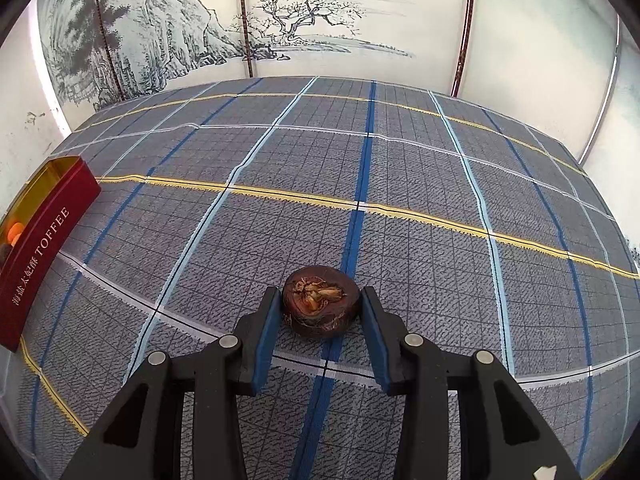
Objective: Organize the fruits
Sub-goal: 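Grasp the other brown fruit with the left gripper while the right holds its fruit, then carry the brown fruit with the left gripper into the tin and release it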
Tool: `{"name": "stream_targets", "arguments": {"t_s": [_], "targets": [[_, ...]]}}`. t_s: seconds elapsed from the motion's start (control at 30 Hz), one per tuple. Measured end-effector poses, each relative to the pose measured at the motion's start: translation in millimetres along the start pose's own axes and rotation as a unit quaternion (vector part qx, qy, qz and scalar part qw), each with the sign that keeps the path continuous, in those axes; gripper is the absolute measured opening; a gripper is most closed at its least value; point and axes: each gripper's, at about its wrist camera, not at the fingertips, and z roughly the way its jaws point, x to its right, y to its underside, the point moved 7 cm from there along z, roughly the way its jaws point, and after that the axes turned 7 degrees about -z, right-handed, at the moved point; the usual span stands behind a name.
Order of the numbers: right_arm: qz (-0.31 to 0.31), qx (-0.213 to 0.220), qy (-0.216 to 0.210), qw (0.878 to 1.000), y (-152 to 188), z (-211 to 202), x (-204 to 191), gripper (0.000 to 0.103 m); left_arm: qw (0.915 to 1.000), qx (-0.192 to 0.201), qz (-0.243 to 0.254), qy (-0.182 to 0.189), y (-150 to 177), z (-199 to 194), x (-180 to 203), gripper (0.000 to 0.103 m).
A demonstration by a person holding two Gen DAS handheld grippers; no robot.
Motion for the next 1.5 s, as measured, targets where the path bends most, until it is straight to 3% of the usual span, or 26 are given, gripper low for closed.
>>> {"name": "stream_targets", "arguments": {"t_s": [0.4,0.63,0.97,1.5], "targets": [[0.000,0.000,0.000,1.000,0,0,0,0.038,0.9957,0.001,-0.058,-0.072,2,-12,-92,0.043],[0.000,0.000,0.000,1.000,0,0,0,0.038,0.9917,-0.009,-0.086,-0.096,8,-13,-129,0.043],[0.000,0.000,0.000,1.000,0,0,-1,0.038,0.9872,-0.033,-0.099,-0.121,18,-1,-157,0.043],[0.000,0.000,0.000,1.000,0,0,-1,0.038,0.9862,-0.058,-0.088,-0.127,36,15,-163,0.043]]}}
